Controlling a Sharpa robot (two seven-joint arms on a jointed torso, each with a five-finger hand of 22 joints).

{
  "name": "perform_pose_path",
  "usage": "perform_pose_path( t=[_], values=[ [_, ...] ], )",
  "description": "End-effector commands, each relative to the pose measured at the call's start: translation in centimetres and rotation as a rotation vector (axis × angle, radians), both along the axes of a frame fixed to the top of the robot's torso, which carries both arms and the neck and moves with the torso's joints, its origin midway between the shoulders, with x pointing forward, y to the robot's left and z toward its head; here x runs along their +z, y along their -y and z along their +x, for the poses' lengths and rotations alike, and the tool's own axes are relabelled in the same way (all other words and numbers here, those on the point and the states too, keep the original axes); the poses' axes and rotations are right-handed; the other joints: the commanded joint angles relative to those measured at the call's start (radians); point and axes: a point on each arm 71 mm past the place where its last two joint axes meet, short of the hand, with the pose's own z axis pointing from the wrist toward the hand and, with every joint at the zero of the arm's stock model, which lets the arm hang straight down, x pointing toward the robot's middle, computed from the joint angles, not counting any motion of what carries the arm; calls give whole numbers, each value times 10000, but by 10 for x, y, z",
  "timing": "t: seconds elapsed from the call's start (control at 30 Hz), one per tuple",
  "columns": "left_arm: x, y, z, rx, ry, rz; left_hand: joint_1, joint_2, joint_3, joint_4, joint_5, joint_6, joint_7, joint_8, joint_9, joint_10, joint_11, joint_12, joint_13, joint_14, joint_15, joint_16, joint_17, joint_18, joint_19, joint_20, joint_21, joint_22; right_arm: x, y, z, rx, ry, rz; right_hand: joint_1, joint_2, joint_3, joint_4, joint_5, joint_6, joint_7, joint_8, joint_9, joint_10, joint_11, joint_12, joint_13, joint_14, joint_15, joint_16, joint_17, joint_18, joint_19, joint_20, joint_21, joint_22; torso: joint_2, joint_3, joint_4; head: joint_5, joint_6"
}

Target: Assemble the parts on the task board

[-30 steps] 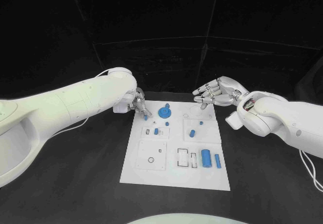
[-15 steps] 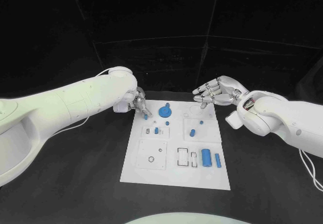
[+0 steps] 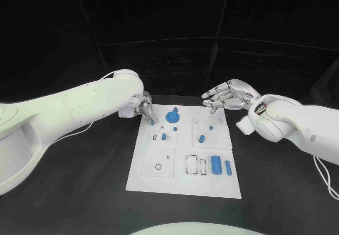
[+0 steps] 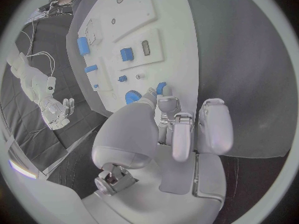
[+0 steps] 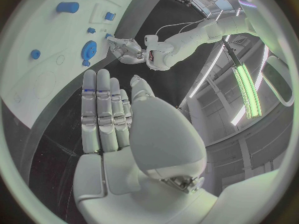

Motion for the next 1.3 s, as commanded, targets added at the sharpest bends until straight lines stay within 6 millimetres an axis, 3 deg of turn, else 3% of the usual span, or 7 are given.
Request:
perform_pose_path(
  t=[0.03,0.2,0.33,0.63,0.87,1.3],
  values=[
    [1,2,0,-130,24,-67,439,156,402,-326,-42,-39,-74,-91,-40,-8,-82,-53,-31,1049,-90,33,2634,-1,35,-87,-13,-2,2,-1,0,105,64,39,-40,73,16,17,66,-69,-25,49,0,-64,-18,39,14,-43,-1,-22,15,9,-56,4,-47,-10,2,-4,0,-1,-3],
    [2,1,0,-10,138,-411,851,148,1395,-847,-41,-80,-29,-139,-110,23,-56,-147,-78,1049,-77,33,2634,-12,44,-109,-8,28,2,-1,-1,103,66,39,-40,73,16,17,66,-69,-25,49,0,-64,-18,39,14,-43,-1,-22,15,9,-56,4,-47,-10,-9,-1,2,-1,-2],
    [3,-2,-2,165,306,-906,548,-174,2338,-1037,-51,-38,-18,-70,-118,153,-34,-139,-60,1049,-59,33,2634,-14,60,-87,4,68,2,-1,-1,98,65,37,-40,73,16,17,66,-69,-25,49,0,-64,-18,39,14,-43,-1,-22,15,9,-56,4,-47,-10,-17,-4,12,-18,14],
    [11,-9,-16,338,1358,-2066,-188,-913,4110,-1353,-26,0,-43,210,-17,368,-75,-79,-3,1049,-81,33,2634,-25,87,-84,12,134,2,2,0,60,52,17,-32,85,26,17,85,-74,-23,56,1,-82,-15,49,23,-55,1,-20,25,11,-59,8,-54,-11,-60,7,107,-40,88],
    [15,-11,-37,149,2219,-2879,-430,-1243,4830,-1495,-44,3,-67,368,55,478,-95,-37,37,1049,-89,33,2634,-35,129,-111,61,219,1,4,0,27,46,1,-37,96,30,24,96,-75,-21,58,1,-87,-13,53,27,-59,3,-19,29,11,-60,9,-56,-11,-94,5,158,-65,57],
    [-3,-12,-71,-678,2643,-2871,-513,-1493,5168,-1586,-43,22,-92,460,93,570,-118,9,84,1049,-103,33,2634,-51,166,-121,114,300,1,4,1,43,25,-13,-49,106,31,35,106,-77,-18,62,2,-93,-10,59,31,-63,5,-18,35,11,-61,12,-59,-12,-140,-12,214,-52,-10]
  ],
)
